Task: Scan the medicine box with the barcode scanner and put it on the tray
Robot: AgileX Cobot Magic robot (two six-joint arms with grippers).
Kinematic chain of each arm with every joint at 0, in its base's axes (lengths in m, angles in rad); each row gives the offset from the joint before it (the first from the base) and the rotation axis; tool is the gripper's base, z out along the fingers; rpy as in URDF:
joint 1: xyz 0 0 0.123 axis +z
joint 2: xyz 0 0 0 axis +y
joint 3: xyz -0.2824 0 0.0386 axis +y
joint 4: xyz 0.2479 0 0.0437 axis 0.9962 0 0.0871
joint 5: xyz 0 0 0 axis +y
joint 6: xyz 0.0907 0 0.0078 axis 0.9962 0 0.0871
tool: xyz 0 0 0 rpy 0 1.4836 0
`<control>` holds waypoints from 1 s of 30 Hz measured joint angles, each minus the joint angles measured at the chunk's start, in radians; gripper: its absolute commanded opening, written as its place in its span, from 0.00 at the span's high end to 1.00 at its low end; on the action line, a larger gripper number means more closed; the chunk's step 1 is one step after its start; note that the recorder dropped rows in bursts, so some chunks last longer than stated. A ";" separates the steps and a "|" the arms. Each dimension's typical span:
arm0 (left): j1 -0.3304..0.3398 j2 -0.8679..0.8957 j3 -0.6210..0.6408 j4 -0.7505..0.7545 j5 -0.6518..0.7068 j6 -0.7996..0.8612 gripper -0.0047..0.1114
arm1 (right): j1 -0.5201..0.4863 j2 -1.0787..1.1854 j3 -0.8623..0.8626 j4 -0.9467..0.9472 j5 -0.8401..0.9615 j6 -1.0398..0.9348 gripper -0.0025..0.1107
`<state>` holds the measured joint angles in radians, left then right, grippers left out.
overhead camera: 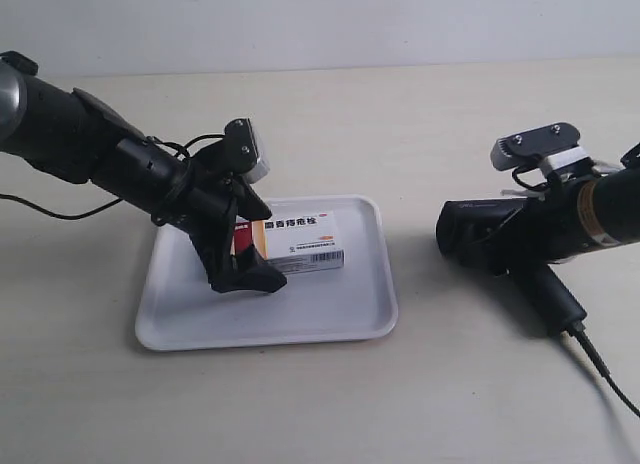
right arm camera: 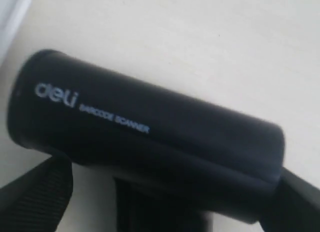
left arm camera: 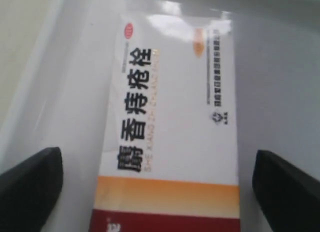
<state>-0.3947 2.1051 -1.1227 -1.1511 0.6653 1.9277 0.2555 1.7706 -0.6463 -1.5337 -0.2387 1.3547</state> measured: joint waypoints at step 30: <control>0.213 -1.322 0.714 -0.119 -0.286 -0.549 0.94 | 0.000 -1.056 0.191 0.009 0.164 0.257 0.97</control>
<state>-0.1821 0.7832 -0.4091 -1.2697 0.3792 1.3783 0.2555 0.7143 -0.4549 -1.5252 -0.0743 1.6114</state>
